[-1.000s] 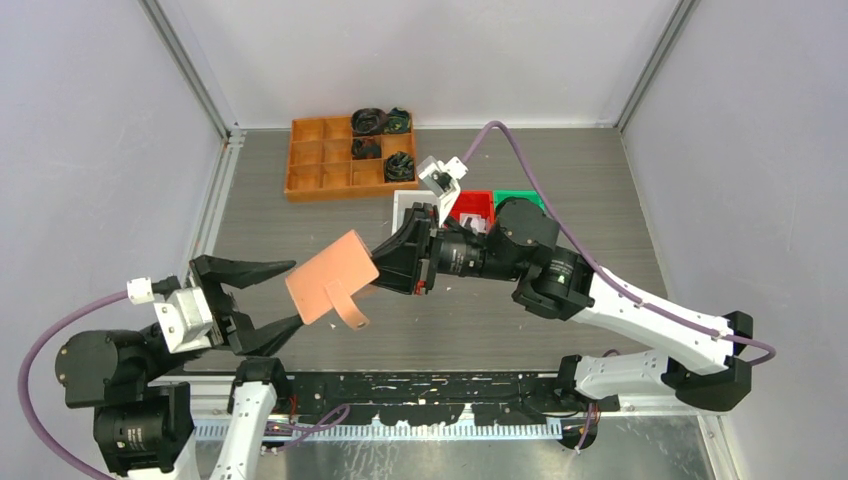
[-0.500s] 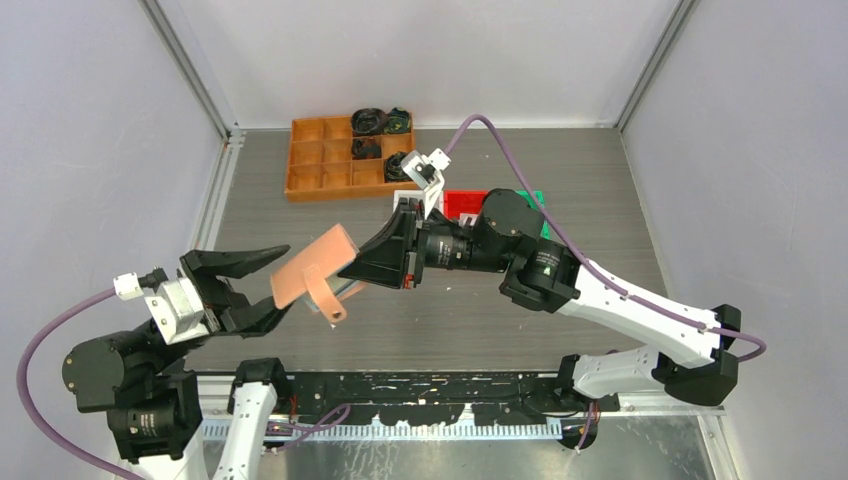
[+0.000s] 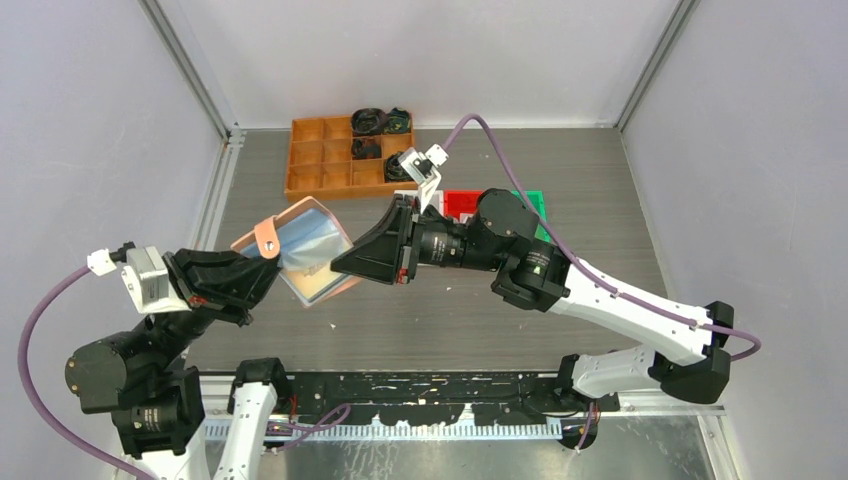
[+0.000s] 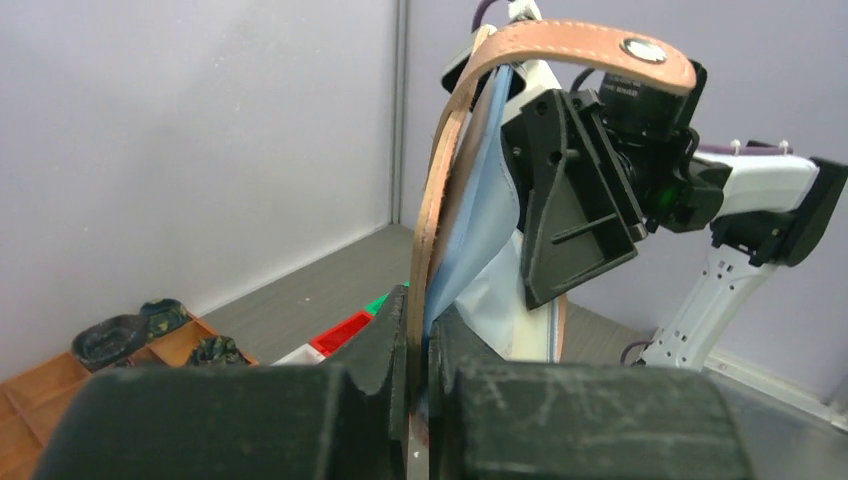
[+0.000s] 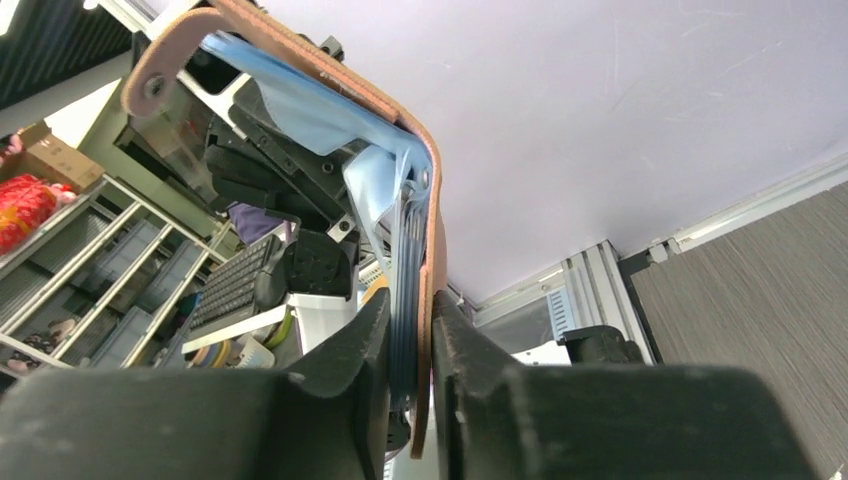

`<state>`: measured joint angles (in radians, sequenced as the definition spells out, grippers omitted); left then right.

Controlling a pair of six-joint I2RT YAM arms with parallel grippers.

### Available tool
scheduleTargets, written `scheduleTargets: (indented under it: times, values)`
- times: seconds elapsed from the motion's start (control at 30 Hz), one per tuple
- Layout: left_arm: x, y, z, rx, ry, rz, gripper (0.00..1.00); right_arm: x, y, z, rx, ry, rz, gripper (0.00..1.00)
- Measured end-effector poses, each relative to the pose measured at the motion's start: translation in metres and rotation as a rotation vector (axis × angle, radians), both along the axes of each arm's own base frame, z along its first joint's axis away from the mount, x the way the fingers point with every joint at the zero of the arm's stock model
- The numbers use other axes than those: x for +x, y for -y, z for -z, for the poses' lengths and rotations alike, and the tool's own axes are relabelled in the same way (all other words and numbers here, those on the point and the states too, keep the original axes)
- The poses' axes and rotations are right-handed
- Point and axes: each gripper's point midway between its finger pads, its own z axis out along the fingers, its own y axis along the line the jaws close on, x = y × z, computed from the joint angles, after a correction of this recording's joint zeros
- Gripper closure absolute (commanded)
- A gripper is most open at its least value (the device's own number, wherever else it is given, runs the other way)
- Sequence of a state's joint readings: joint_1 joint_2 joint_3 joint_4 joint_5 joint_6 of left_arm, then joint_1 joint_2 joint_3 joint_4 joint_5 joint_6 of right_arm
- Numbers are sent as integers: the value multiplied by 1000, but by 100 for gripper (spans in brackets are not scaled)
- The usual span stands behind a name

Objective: Take the credit cards out of the card holder
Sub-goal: Open the card holder at the center of the board.

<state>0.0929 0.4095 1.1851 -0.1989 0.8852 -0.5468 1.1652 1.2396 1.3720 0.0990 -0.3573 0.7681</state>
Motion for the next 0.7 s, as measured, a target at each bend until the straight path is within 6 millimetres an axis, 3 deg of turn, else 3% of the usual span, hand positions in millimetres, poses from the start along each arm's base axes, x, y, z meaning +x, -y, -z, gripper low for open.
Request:
scheduleTargets:
  times: [0.1, 0.2, 0.37, 0.5, 0.6, 0.7]
  values:
    - [4, -3, -1, -55, -50, -12, 100, -1, 0, -2, 26, -11, -9, 59]
    - [12, -5, 0, -112, -125, -16, 100, -4, 2, 1, 38, -9, -18, 59]
    - [31, -7, 2, -189, -250, -8, 100, -9, 13, 8, 46, 1, -17, 70]
    - [36, -6, 0, -228, -308, 10, 100, -10, 23, 3, 69, 19, -2, 77]
    - [35, -4, -1, -248, -335, 31, 100, -7, 28, -2, 86, 24, 29, 58]
    - [30, -2, -5, -254, -341, 47, 100, 0, 29, -3, 91, 25, 69, 49]
